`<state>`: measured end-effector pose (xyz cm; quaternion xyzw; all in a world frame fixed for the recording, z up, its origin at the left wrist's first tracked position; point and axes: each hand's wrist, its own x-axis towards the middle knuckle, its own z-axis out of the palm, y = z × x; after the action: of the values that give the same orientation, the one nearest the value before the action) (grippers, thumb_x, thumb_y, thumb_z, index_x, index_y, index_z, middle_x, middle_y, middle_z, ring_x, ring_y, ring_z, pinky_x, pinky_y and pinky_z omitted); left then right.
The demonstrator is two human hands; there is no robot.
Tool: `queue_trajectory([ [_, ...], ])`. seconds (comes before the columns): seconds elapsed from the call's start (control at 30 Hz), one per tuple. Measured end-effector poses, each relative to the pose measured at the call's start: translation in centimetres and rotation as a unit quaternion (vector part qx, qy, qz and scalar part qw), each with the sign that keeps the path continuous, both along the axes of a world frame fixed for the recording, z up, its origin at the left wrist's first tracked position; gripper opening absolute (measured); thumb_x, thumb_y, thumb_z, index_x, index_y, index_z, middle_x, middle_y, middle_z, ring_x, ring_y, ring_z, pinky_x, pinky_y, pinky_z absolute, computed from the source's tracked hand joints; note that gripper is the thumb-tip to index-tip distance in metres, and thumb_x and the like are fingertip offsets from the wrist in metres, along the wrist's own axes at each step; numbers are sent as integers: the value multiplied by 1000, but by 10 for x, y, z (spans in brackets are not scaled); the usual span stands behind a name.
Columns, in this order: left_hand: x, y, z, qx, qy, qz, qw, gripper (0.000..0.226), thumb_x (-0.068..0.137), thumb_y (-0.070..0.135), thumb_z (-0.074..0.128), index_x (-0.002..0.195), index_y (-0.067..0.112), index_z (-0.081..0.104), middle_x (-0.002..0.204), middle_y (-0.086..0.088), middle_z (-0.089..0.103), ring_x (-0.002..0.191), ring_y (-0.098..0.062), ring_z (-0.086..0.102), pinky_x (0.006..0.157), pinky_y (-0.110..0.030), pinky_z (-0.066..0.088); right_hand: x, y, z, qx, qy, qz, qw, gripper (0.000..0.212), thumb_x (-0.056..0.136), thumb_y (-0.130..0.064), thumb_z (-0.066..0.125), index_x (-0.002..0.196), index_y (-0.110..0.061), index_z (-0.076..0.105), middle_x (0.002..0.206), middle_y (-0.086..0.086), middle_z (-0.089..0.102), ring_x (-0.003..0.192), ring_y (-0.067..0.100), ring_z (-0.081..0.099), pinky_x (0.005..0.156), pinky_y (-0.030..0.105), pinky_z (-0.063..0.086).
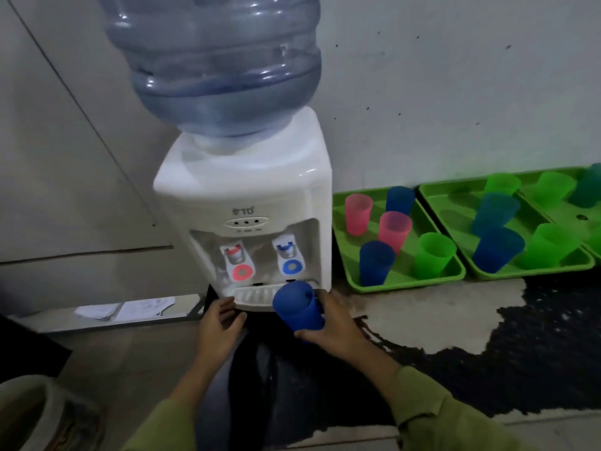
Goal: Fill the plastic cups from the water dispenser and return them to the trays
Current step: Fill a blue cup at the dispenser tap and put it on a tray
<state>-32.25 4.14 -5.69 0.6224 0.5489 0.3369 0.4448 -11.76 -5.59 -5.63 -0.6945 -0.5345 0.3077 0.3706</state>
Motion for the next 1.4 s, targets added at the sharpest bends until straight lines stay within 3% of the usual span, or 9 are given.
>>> queue_trajectory([
  [0.07,-10,12,3,15,-19,11,1000,35,82,-8,62,114,-5,50,112,-20,60,103,-31,59,88,-34,47,-19,10,-3,-10,3,-13,1000,72,65,-31,79,126,-18,43,121,2,56,110,16,54,83,22,41],
  [0.2,-26,39,16,49,-41,24,998,42,85,-2,60,124,4,44,115,-3,55,100,-15,56,77,-13,43,-56,36,-7,-18,1,-46,999,67,67,-29,76,124,-15,44,119,4,56,108,20,55,79,22,40],
  [0.37,-27,63,27,66,-54,-4,996,43,90,7,57,131,7,43,118,3,52,99,-7,54,83,-19,41,-78,67,-13,-12,4,-95,995,49,68,-20,73,109,-11,48,106,6,59,96,20,58,68,20,37],
  [0.73,-24,65,22,52,-80,9,995,45,88,11,60,129,4,42,123,-3,51,106,-14,54,84,-21,43,-89,113,-15,-45,38,-155,986,66,63,-22,81,117,-14,44,119,6,58,109,22,58,80,21,43],
  [0.83,-21,57,24,76,-54,29,995,34,89,17,60,120,7,49,121,-5,48,107,-16,53,79,-15,43,-87,115,-17,-46,62,-149,986,68,63,-18,82,119,-13,43,123,8,57,113,24,56,92,32,48],
  [0.93,-14,50,26,132,37,17,990,23,89,26,58,109,15,62,112,-1,48,102,-19,54,86,-27,45,-85,115,-16,-39,73,-142,986,68,64,-15,81,119,-12,42,124,9,56,114,26,54,95,41,49],
  [1.07,1,48,34,161,104,-8,981,20,87,31,62,88,14,71,92,2,53,79,-14,53,63,-18,36,-84,114,-16,-21,73,-134,988,71,64,-12,81,123,-11,41,126,9,55,115,27,54,93,43,50],
  [1.23,6,54,39,153,166,-29,974,23,90,25,58,73,9,63,86,-2,51,72,-18,50,63,-23,31,-84,113,-15,-3,76,-128,989,70,65,-11,80,123,-12,42,126,7,56,115,25,54,95,40,49],
  [1.4,-5,50,48,185,177,-80,963,27,90,20,55,63,20,49,74,11,41,64,-5,43,52,-12,25,-83,111,-17,10,92,-125,988,71,63,-9,81,122,-14,42,122,5,58,110,22,56,93,39,51],
])
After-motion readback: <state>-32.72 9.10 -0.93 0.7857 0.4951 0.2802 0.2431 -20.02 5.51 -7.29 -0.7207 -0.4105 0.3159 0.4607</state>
